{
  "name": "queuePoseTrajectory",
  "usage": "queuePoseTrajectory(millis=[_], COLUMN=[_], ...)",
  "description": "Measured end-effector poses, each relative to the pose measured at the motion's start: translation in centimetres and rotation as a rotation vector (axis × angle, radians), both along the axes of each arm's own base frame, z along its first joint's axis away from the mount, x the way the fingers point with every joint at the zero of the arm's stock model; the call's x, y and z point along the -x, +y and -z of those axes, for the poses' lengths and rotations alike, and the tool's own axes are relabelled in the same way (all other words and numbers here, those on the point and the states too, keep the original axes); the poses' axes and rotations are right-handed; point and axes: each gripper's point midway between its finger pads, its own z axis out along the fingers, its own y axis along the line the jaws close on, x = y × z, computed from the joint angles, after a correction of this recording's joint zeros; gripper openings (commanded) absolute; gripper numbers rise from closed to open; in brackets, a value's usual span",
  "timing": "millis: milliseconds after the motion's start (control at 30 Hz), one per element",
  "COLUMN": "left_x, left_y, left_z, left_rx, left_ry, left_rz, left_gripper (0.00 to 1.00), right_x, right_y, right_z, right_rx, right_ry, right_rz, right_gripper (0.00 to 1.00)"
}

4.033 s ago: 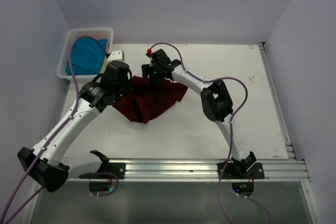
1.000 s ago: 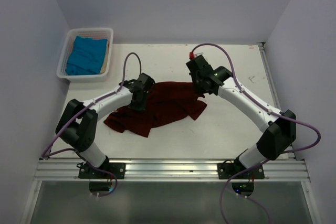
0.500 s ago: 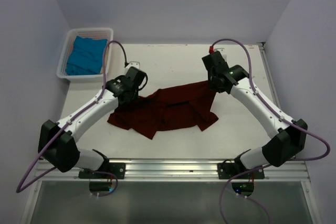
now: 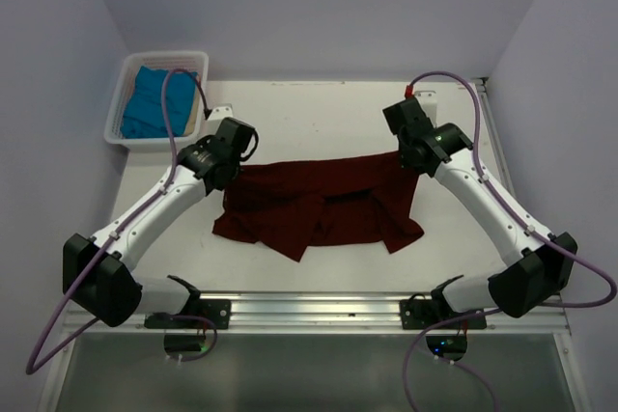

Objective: Fold and stack the t-shirts
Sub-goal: Flatten the tshirt out

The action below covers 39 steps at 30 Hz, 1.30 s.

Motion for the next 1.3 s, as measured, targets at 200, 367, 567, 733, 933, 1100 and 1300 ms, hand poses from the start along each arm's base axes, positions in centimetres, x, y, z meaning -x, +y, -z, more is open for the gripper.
queuePoseTrajectory(millis=[200, 367, 567, 733, 933, 1100, 1300], left_x=[1.0, 2.5, 3.7, 1.9, -2.0, -2.5, -0.6], left_y=[0.4, -0.6, -0.3, 0.4, 1.5, 1.3, 1.5], left_z=[3.1, 4.7, 3.0, -2.2, -5.5, -8.8, -17.2], left_rx=[-0.013, 0.068, 0.134, 0.168, 0.182, 0.231, 0.342], left_ry=[0.079, 0.132, 0.066, -0.108, -0.196, -0.263, -0.446], left_rz=[-0.021, 0.012, -0.01, -0.052, -0.117, -0.109, -0.066], left_gripper=[0.0, 0.0, 0.0, 0.0, 0.0, 0.0, 0.0], right_x=[0.3, 0.2, 0.2, 0.0, -0.4, -0.6, -0.8], right_y=[-0.5, -0.6, -1.0, -0.9, -0.6, -1.0, -1.5], right_z=[0.6, 0.6, 0.6, 0.7, 1.5, 1.6, 1.6], right_rx=[0.021, 0.022, 0.024, 0.022, 0.03, 0.032, 0.029], right_ry=[0.014, 0.013, 0.011, 0.013, 0.031, 0.034, 0.028], right_rz=[0.013, 0.018, 0.03, 0.029, 0.029, 0.041, 0.058], right_gripper=[0.0, 0.0, 0.0, 0.0, 0.0, 0.0, 0.0])
